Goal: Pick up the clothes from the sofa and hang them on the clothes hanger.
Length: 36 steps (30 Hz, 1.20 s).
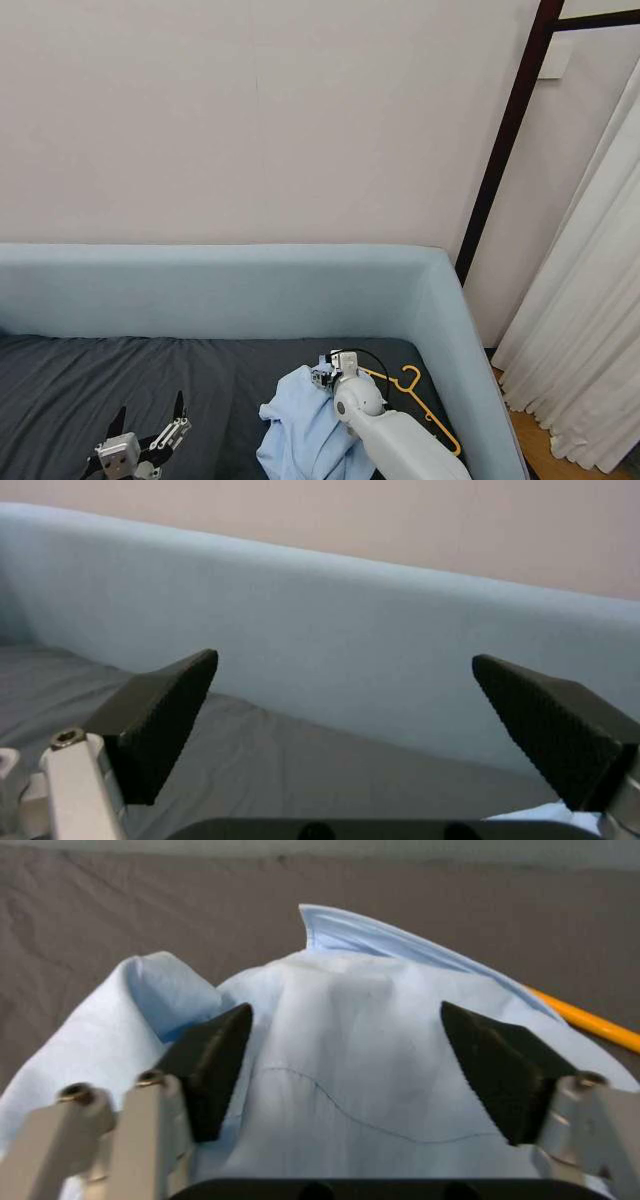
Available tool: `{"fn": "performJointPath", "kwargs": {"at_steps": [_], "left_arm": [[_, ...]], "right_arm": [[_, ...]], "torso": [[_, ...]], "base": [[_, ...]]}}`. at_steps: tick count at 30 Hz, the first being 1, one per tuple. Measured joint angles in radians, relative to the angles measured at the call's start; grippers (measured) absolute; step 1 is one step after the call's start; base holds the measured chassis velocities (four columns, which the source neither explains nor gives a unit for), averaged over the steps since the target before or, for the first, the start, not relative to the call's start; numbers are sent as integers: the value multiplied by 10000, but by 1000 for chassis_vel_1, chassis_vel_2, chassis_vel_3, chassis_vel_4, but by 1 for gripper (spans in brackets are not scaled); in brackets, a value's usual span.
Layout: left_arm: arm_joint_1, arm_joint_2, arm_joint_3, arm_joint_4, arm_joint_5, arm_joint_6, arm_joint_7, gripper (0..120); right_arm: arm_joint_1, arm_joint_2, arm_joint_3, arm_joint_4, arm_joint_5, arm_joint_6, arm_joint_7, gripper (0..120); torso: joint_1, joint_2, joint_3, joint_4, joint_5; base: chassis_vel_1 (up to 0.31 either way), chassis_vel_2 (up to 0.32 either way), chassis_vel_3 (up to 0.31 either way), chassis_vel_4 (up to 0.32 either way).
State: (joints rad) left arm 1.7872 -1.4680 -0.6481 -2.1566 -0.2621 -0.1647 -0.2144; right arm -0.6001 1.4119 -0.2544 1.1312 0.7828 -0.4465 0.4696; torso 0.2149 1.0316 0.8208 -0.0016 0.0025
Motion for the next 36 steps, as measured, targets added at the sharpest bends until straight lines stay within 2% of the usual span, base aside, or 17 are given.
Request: {"fn": "performJointPath", "kwargs": {"at_steps": [8, 9, 12, 13, 15, 18, 19, 20, 24, 25, 28, 29, 30, 32, 33, 36], "left_arm": [[-192, 24, 80, 123, -2, 89, -10, 100], [-192, 24, 80, 123, -2, 89, -10, 100], [-191, 52, 76, 151, -10, 94, -26, 100], [-191, 52, 76, 151, -10, 94, -26, 100], [-189, 59, 68, 173, -13, 94, -53, 100], [-188, 68, 64, 197, -17, 74, -97, 100], [-188, 68, 64, 197, -17, 74, -97, 100], [-190, 76, 64, 211, -19, 66, -108, 100], [-267, 163, 67, 324, -38, 56, -178, 100], [-267, 163, 67, 324, -38, 56, -178, 100], [-422, 340, 97, 525, -132, 55, -191, 100], [-422, 340, 97, 525, -132, 55, -191, 100], [-506, 423, 125, 641, -183, 55, -191, 100], [-642, 527, 210, 831, -236, 55, -191, 100], [-642, 527, 210, 831, -236, 55, -191, 100], [-839, 565, 383, 1043, -250, 63, -159, 100]], "right_arm": [[-170, -252, -117, 444, 20, -412, -162, 41], [-170, -252, -117, 444, 20, -412, -162, 41], [-241, -319, -141, 593, 20, -933, -188, 26], [-241, -319, -141, 593, 20, -933, -188, 26], [-250, -339, -141, 670, 38, -1096, -188, 19], [-272, -408, -149, 821, -5, -892, -233, 5], [-272, -408, -149, 821, -5, -892, -233, 5], [-287, -465, -164, 904, -49, -702, -288, 0], [-418, -921, -217, 1389, -590, 816, -1172, 0], [-418, -921, -217, 1389, -590, 816, -1172, 0], [-638, -1691, -24, 2021, -919, 3059, -3312, 0], [-638, -1691, -24, 2021, -919, 3059, -3312, 0], [-679, -1982, 113, 2198, -856, 3990, -4359, 0], [-630, -2399, 306, 2437, -445, 5175, -5989, 0], [-630, -2399, 306, 2437, -445, 5175, -5989, 0], [4, -2852, 229, 2726, 1046, 5976, -7697, 0]], "torso": [[0, 0, 0, 0, 1], [0, 0, 0, 0, 1], [0, 0, 0, 1, 1], [0, 0, 0, 1, 1], [0, 0, 0, 1, 2], [0, 0, 0, 2, 1], [0, 0, 0, 2, 1], [0, 0, 0, 2, 2], [0, 0, 0, 3, 2], [0, 0, 0, 3, 2], [-1, 0, 0, -1, 3], [-1, 0, 0, -1, 3], [-2, -1, 0, -1, 4], [-2, 0, 0, -3, 3], [-2, 0, 0, -3, 3], [-2, 0, 0, -1, 3]], "base": [[0, 0, 0, 0], [0, 0, 0, 0], [0, 0, 0, 0], [0, 0, 0, 0], [0, 0, 0, 0], [0, 0, 0, 0], [0, 0, 0, 0], [0, 0, 0, 0], [0, 0, 0, 0], [0, 0, 0, 0], [0, 0, 0, 0], [0, 0, 0, 0], [0, 0, 0, 0], [0, 0, 0, 0], [0, 0, 0, 0], [0, 0, 0, 0]]}}
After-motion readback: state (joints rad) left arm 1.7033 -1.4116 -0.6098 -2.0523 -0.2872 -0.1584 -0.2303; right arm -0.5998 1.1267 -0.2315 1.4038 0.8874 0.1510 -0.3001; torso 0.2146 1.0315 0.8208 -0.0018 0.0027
